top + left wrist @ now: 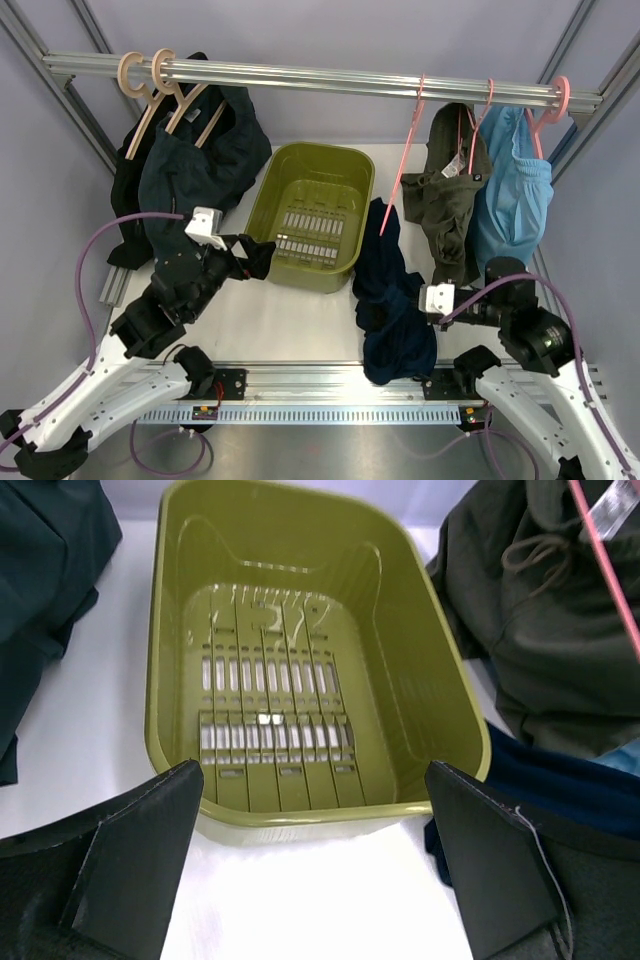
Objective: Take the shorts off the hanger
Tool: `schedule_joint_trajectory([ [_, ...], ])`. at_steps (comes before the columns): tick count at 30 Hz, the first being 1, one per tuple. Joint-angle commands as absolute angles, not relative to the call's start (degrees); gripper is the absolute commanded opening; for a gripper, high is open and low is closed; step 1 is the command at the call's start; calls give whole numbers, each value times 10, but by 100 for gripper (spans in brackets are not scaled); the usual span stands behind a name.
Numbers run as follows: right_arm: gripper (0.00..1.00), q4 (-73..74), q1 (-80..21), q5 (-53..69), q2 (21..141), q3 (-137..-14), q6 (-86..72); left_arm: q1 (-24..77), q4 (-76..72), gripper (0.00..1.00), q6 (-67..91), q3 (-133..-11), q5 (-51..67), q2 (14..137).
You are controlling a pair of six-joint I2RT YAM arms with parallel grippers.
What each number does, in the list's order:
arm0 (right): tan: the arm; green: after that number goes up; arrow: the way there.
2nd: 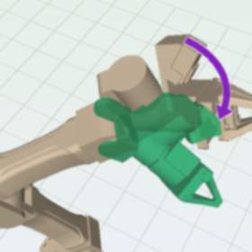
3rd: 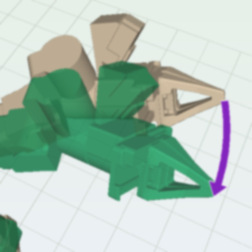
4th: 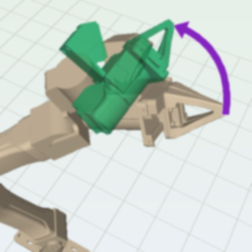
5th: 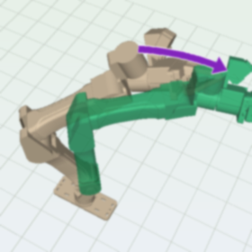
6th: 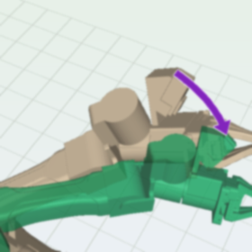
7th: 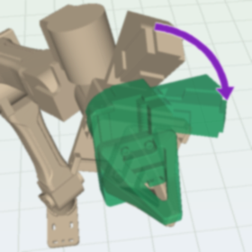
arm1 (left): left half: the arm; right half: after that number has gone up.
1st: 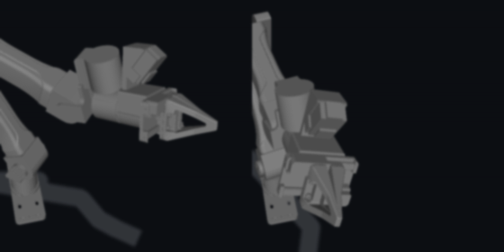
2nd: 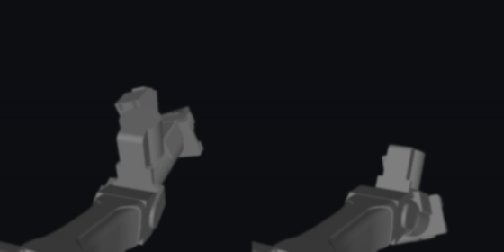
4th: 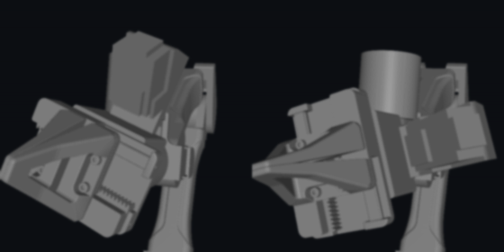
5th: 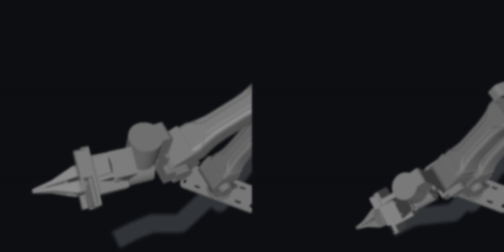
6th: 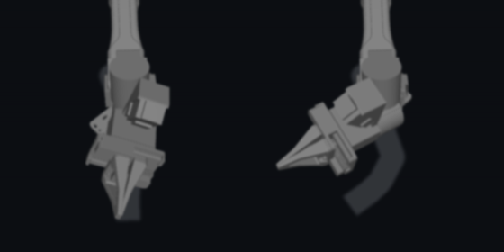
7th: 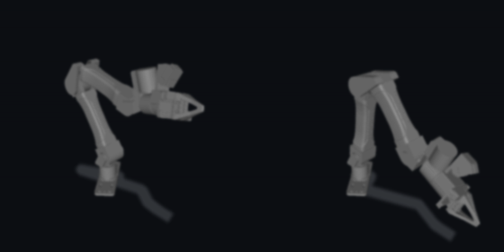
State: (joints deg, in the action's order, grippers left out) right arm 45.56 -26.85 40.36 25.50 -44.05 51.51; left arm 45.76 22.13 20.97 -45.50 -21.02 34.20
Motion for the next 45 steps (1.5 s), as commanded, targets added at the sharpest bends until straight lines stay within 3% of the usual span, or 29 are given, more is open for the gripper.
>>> schedule_joint_trajectory([
  [1,0,461,-272,513,313,-538,513,457,175,99,202,-464,-241,325],
  [11,0,188,-276,554,495,-766,257,457,176,99,216,-446,-272,285],
  [27,0,59,-294,354,944,-1484,105,457,183,99,217,-438,-287,264],
  [36,0,-68,-302,221,1049,-1578,177,457,176,99,214,-434,-283,275],
  [41,0,-78,-301,169,1070,-1571,219,457,167,99,214,-436,-277,288],
  [45,0,-78,-304,210,1042,-1489,214,457,161,99,214,-437,-272,294],
])
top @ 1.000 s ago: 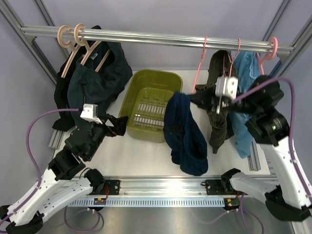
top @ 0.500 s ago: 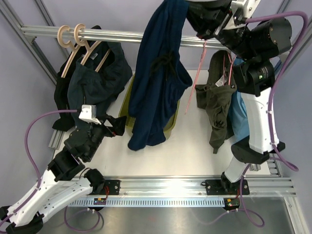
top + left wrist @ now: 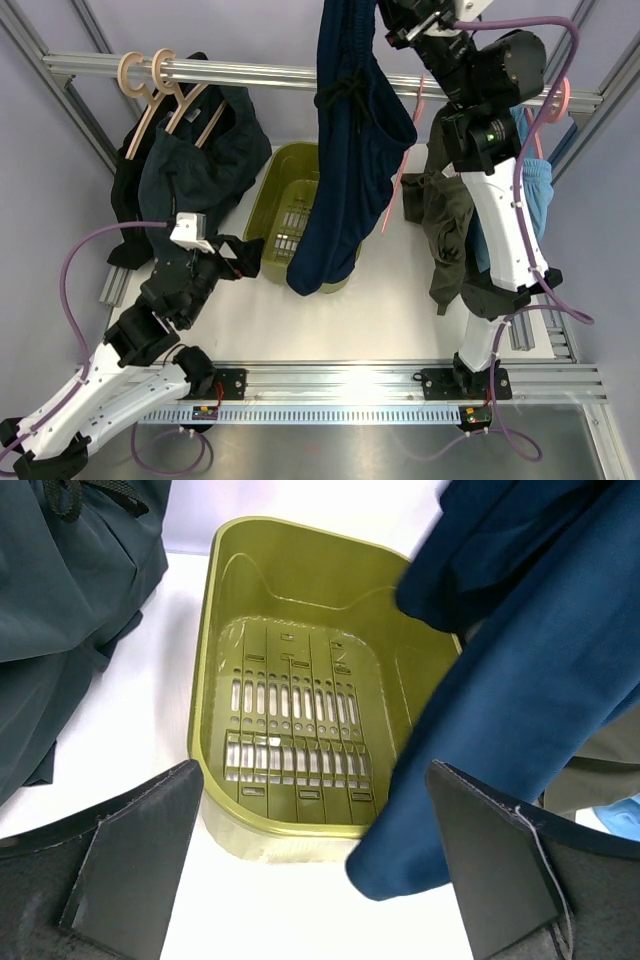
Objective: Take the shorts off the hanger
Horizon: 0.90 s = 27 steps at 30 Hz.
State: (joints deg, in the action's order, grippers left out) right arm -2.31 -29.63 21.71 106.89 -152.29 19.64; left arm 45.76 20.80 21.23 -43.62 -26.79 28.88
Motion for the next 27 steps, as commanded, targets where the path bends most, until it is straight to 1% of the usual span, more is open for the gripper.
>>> schedule_joint_trajectory([
  [1,0,-77,-306,216,1025,-1465,223,457,162,99,214,-436,-272,295],
  [5,0,-70,-314,247,986,-1332,252,458,163,99,215,-434,-271,294],
  [8,0,-69,-322,255,958,-1253,278,457,166,99,215,-432,-272,290],
  [11,0,-62,-327,258,940,-1200,295,457,167,99,214,-430,-272,285],
  [19,0,47,-349,256,933,-1137,327,458,164,99,212,-430,-272,287],
  [24,0,69,-350,217,904,-1052,323,458,177,99,214,-430,-272,278],
  [26,0,100,-350,216,894,-1026,321,457,178,99,214,-427,-274,274],
  [27,2,116,-350,220,887,-1020,319,457,180,99,213,-427,-275,272],
])
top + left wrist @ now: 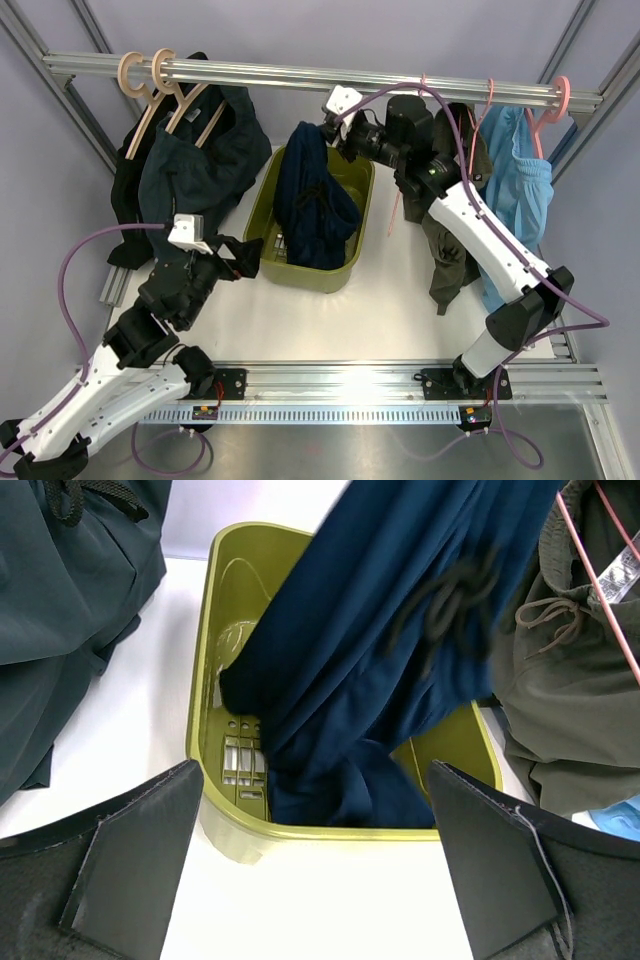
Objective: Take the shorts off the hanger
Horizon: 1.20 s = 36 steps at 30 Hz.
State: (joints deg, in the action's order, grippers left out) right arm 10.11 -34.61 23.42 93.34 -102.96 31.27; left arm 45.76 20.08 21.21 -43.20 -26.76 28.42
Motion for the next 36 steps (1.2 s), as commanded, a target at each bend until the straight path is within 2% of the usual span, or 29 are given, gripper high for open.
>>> schedule_joint_trajectory([
  [1,6,137,-350,224,884,-1019,318,458,180,99,214,-426,-274,271],
  [2,20,182,-350,229,883,-1020,317,457,179,99,213,-425,-274,271],
  [5,34,241,-350,251,869,-1016,310,457,178,99,213,-425,-272,275],
  [6,47,252,-350,272,857,-1013,314,457,177,99,213,-425,-271,277],
  [10,89,357,-350,349,841,-1050,324,457,174,99,213,-428,-264,286],
  [12,98,423,-350,390,839,-1071,305,457,177,99,213,-432,-258,290],
  [15,100,493,-350,431,819,-1095,278,457,179,99,212,-432,-253,291],
  [18,100,533,-350,414,792,-1093,248,457,180,99,213,-434,-250,290],
  [23,100,607,-350,371,743,-1020,221,457,190,99,212,-440,-250,289],
  [30,100,556,-350,196,620,-887,115,457,202,99,216,-446,-250,292],
  [36,99,559,-340,92,572,-815,76,457,201,99,229,-435,-248,287],
])
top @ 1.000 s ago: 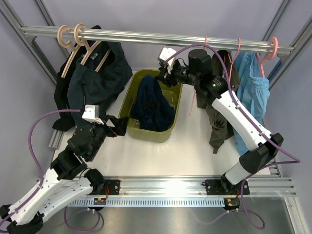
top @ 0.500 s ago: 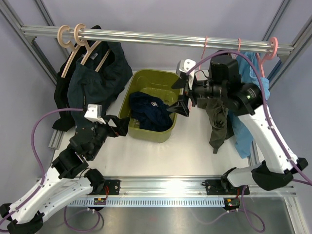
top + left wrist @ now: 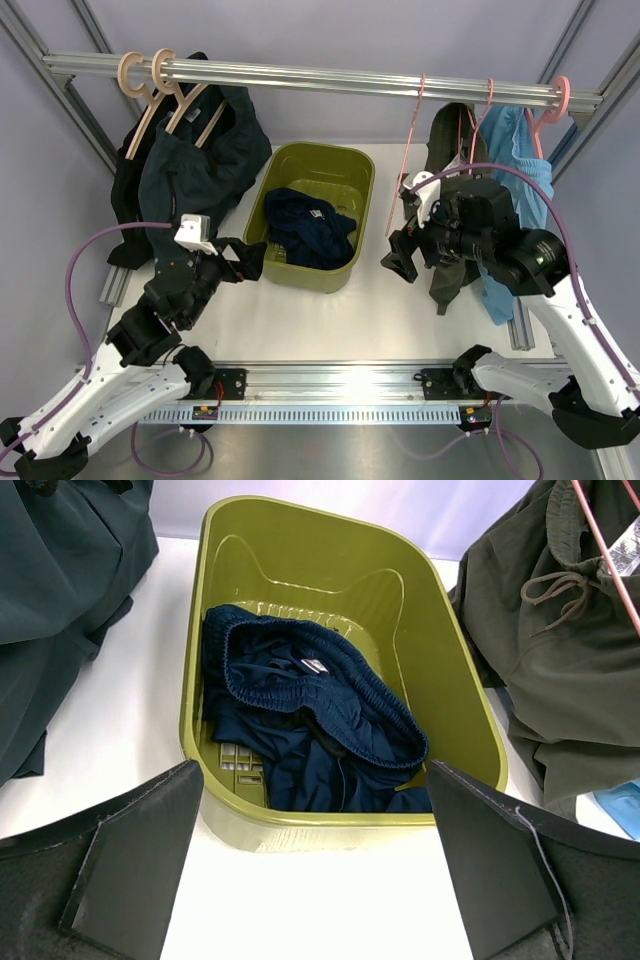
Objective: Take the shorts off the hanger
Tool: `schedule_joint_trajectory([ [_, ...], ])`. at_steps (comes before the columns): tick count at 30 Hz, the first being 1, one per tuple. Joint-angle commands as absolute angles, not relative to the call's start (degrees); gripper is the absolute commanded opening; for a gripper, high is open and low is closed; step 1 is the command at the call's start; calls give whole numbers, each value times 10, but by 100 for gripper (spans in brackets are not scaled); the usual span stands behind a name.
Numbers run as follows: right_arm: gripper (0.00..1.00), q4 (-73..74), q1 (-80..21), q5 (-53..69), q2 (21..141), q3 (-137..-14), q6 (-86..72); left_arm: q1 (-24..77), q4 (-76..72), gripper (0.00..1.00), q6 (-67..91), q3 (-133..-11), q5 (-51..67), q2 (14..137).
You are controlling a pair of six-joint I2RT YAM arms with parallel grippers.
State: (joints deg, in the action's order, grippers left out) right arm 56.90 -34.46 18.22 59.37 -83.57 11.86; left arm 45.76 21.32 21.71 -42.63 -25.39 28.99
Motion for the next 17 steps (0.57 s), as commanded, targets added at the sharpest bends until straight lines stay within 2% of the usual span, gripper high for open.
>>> schedule_joint_trajectory([
  [1,100,549,-338,77,566,-797,80,457,201,99,229,-435,-248,287],
  [11,99,447,-274,-80,512,-680,84,458,209,99,236,-429,-251,281],
  [17,99,390,-236,-84,455,-608,92,457,207,99,238,-425,-250,284],
])
